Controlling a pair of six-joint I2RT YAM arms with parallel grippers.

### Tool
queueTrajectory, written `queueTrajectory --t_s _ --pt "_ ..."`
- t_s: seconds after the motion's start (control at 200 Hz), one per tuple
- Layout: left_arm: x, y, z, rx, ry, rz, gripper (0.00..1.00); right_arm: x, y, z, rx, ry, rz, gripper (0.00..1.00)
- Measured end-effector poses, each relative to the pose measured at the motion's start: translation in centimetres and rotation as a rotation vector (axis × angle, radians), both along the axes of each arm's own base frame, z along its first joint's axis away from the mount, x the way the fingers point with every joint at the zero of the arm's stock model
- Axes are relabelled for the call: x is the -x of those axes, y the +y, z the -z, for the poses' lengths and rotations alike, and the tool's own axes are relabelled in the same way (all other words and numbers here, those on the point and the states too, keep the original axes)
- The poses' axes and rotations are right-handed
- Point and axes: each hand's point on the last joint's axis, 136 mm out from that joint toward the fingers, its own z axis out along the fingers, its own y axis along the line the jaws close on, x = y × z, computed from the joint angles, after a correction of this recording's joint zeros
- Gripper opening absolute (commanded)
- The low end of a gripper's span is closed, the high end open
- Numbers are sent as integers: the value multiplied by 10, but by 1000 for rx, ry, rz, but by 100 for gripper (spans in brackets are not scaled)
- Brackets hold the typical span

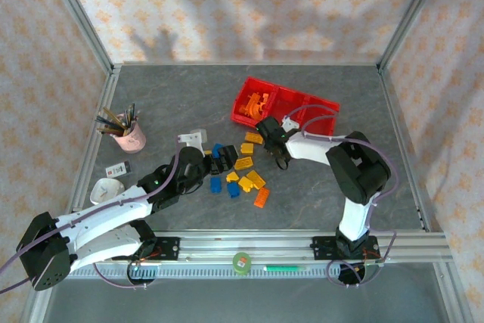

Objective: Sort the legos into containers by color
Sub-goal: Pick up the lego from the center of the table, then place the lego in the container.

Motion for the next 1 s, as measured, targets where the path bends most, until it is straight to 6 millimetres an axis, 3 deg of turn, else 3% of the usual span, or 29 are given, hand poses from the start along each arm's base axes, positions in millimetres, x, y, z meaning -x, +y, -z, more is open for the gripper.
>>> queueTrajectory --t_s 0.32,0.521,0.671,0.776,0.871,1.001 --pt "0 1 -3 6 -8 -2 99 5 3 -6 34 8 -50 30" --pt "-4 6 -15 -8 -40 -20 99 3 37 -45 0 -52 -141 29" --pt "-17 18 -29 -7 -64 -65 99 -24 62 -90 -44 -139 -187 29" --pt "-26 30 -33 -11 -72 -102 99 -57 79 -116 -70 -200 -209 29" --pt "-32 38 -30 -19 -65 -123 99 -86 84 -120 -63 -221 -212 29" --pt "-39 44 -22 -39 -45 -140 99 -125 83 -110 -17 -216 -214 32"
